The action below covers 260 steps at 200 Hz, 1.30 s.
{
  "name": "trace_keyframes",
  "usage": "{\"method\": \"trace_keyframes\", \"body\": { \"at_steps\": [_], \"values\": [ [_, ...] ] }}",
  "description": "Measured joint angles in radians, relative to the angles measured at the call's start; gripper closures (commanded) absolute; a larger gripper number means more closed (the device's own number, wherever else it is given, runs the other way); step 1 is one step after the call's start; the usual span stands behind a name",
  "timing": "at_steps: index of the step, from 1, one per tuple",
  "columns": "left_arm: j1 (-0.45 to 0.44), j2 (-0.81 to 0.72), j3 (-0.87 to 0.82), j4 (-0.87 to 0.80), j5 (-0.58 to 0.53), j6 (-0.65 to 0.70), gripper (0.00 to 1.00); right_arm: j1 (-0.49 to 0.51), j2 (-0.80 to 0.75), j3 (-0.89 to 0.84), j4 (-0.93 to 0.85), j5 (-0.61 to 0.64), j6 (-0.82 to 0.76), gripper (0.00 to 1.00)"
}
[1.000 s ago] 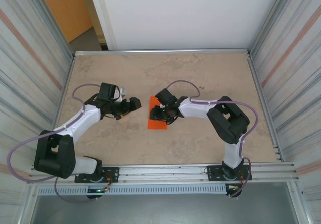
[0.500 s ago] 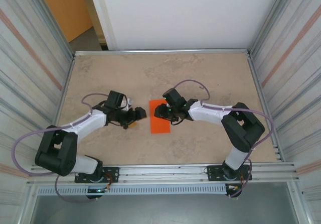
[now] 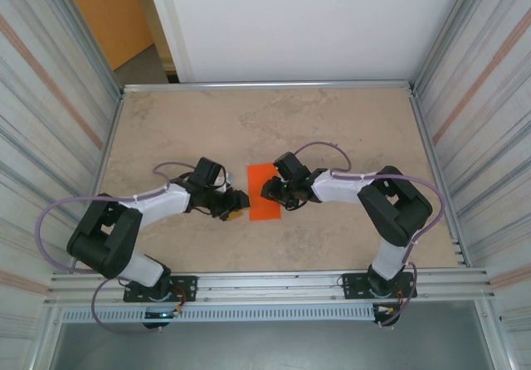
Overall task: Fold a paper plane with a square sheet of paper (pick it up from the middle)
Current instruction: Third fold the triangle at the center of the table.
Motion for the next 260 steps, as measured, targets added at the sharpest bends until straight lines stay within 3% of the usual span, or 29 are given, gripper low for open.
{"method": "trace_keyframes", "body": {
  "at_steps": [260],
  "values": [
    [0.0,0.129,0.082,-0.029,0.021,0.102,0.56,-0.043,0.031,-0.04,0.158,-0.142,0.078,0.57]
  ]
}}
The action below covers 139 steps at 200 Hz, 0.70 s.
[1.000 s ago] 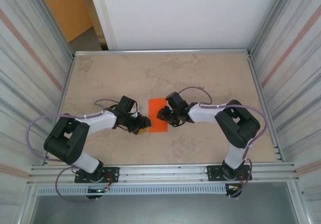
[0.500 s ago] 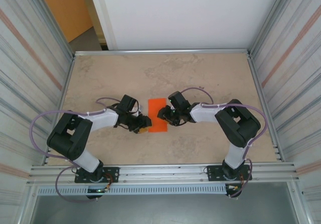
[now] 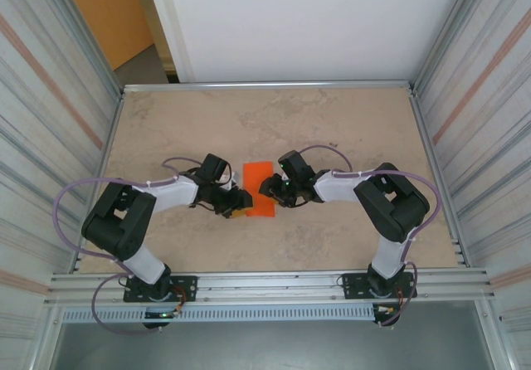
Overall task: Fold a paper plane with a square sheet of paper (pick it up from the middle)
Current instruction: Third fold the triangle at the center of the table.
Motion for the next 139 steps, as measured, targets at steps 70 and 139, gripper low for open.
{"method": "trace_keyframes", "body": {
  "at_steps": [70,139],
  "values": [
    [0.064,0.015,0.004,0.107,0.099,0.0,0.45,-0.001,0.0,0.0,0.0,0.0,0.0,0.57],
    [0.114,0.069,0.039,0.128,0.137,0.008,0.56,-0.001,0.0,0.0,-0.001,0.0,0.0,0.57]
  ]
}}
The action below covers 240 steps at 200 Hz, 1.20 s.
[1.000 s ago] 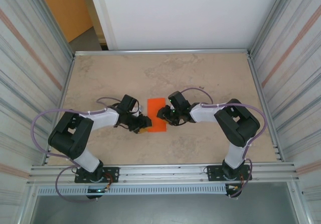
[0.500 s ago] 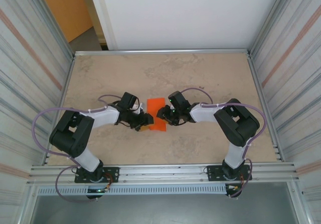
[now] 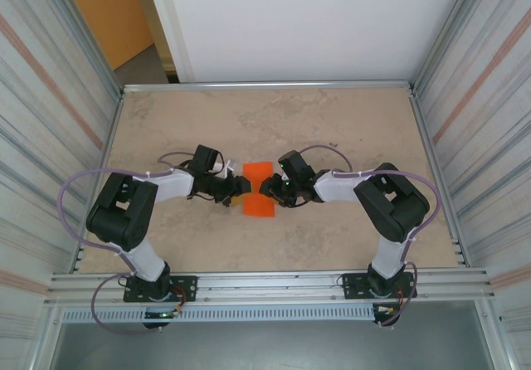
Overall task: Fold a paper plane with a square sheet of paper (pick it up from the middle)
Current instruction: Third fold the triangle at the center of the table.
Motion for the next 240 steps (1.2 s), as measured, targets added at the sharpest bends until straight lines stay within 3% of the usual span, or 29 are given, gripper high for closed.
{"method": "trace_keyframes", "body": {
  "at_steps": [39,84,100,131,162,201,240],
  "values": [
    [0.006,0.008,0.006,-0.001,0.003,-0.002,0.64,0.0,0.0,-0.01,0.026,-0.008,0.0,0.56],
    [0.006,0.028,0.007,-0.002,0.003,-0.001,0.8,0.0,0.0,-0.014,0.043,-0.015,-0.003,0.53],
    [0.006,0.03,0.008,-0.006,0.002,-0.005,0.88,0.0,-0.003,-0.022,0.057,-0.017,-0.006,0.49],
    [0.006,0.03,0.008,-0.004,0.003,-0.011,0.96,0.001,-0.051,-0.046,0.048,0.003,-0.063,0.31],
    [0.006,0.03,0.007,0.004,0.003,-0.036,0.97,0.019,-0.166,-0.066,-0.021,0.098,-0.19,0.15],
    [0.006,0.026,0.005,0.015,0.003,-0.079,0.98,0.105,-0.304,-0.076,-0.029,0.269,-0.396,0.17],
    [0.006,0.014,-0.002,0.022,0.003,-0.123,0.98,0.22,-0.328,-0.152,0.032,0.419,-0.62,0.19]
  ]
}}
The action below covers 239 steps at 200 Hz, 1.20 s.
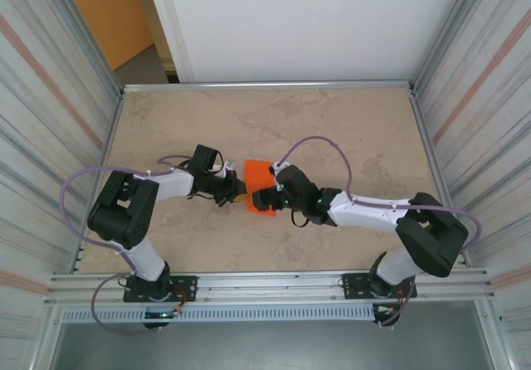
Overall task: Fold a paper plane with a square sheet of paper (pick it up from the middle)
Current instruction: Third fold the triangle at the center of the table.
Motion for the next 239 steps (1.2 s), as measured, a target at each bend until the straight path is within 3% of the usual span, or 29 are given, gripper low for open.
{"method": "trace_keyframes", "body": {
  "at_steps": [81,177,239],
  "values": [
    [0.0,0.0,-0.007,-0.001,0.0,-0.029,0.98,0.193,0.193,0.069,0.018,0.148,-0.374,0.28],
    [0.0,0.0,-0.007,-0.004,0.0,-0.029,0.97,0.209,0.17,0.06,0.055,0.341,-0.481,0.64],
    [0.0,0.0,-0.007,-0.004,0.0,-0.029,0.96,0.204,0.163,0.059,0.063,0.299,-0.484,0.67]
  ]
}}
